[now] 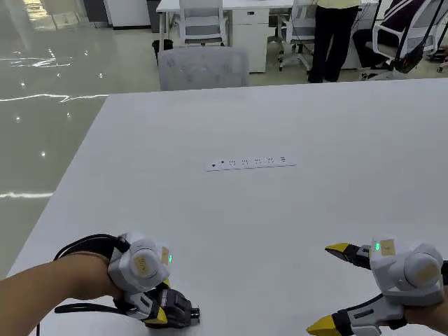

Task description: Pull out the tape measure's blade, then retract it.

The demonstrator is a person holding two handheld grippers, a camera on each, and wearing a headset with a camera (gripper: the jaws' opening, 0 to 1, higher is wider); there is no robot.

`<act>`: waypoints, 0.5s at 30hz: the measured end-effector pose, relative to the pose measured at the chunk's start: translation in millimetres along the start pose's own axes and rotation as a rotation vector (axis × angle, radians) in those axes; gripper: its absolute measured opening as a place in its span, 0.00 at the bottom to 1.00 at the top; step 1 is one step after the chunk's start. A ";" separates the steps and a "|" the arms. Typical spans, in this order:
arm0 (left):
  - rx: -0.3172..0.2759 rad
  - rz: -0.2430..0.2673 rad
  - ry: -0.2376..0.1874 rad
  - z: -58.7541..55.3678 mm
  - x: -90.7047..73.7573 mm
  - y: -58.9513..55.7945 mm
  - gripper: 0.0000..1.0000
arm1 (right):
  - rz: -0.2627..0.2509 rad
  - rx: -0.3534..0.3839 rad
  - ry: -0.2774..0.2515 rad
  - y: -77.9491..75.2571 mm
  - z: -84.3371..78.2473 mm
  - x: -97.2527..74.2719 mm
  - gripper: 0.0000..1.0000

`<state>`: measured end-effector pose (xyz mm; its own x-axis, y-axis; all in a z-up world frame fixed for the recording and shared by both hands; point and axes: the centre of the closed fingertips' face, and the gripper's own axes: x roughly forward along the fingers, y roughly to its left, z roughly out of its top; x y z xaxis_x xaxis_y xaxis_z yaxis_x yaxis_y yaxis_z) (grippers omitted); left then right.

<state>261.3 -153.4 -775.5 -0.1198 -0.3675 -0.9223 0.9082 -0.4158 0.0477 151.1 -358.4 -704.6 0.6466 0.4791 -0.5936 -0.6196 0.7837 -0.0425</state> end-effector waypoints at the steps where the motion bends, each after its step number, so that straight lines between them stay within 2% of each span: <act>1: 0.005 0.000 0.005 0.1 0.2 -0.2 0.28 | 0.004 -0.006 0.002 0.7 0.1 1.3 0.95; 5: 0.020 0.001 0.031 0.1 0.7 -0.4 0.28 | 0.019 -0.041 0.006 2.7 3.4 7.2 0.94; 15: -0.002 0.002 0.034 -1.4 0.4 0.3 0.28 | 0.062 -0.083 0.002 8.0 15.7 26.7 0.90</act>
<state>262.0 -152.5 -776.3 -0.1037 -0.3397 -0.9348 0.9092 -0.4134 0.0493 170.4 -333.1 -708.1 0.6050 0.5249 -0.5987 -0.6933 0.7171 -0.0719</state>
